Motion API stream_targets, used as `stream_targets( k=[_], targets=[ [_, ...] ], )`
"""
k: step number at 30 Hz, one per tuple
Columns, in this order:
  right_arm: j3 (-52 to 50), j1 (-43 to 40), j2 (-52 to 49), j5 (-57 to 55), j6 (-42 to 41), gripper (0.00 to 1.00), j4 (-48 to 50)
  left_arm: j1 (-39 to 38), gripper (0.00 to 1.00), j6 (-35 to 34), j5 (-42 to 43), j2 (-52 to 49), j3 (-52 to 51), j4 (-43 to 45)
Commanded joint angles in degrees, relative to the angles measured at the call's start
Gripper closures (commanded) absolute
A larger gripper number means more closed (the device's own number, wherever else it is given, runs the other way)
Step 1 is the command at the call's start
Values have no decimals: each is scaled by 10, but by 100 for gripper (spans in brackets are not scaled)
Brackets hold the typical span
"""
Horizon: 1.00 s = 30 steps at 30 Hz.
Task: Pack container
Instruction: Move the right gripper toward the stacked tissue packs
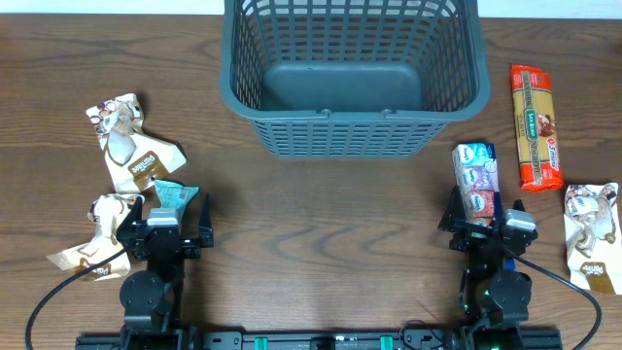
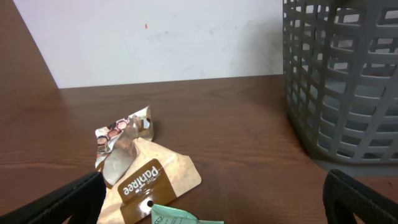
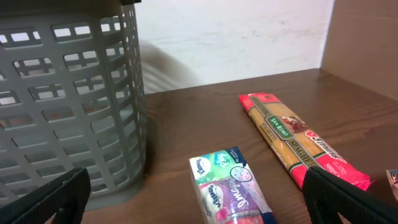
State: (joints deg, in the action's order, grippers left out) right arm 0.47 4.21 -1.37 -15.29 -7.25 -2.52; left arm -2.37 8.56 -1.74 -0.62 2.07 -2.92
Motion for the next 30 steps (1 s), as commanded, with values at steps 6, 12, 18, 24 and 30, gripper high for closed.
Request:
stream_targets(
  k=[6, 12, 18, 24, 30],
  targets=[
    [-2, -3, 4, -8, -9, 1, -2, -1, 1, -9, -3, 4, -18, -11],
    [-2, -3, 4, -8, -9, 1, -2, -1, 1, -9, -3, 4, -18, -11],
    [-2, -3, 4, -8, -9, 1, -2, -1, 2, -9, -3, 4, -18, -11],
    [-2, -3, 4, 7, -9, 1, -2, -1, 1, -9, -3, 4, -18, -9],
    [-2, -3, 4, 14, -9, 1, -2, -1, 1, -9, -3, 4, -18, -9]
  ],
)
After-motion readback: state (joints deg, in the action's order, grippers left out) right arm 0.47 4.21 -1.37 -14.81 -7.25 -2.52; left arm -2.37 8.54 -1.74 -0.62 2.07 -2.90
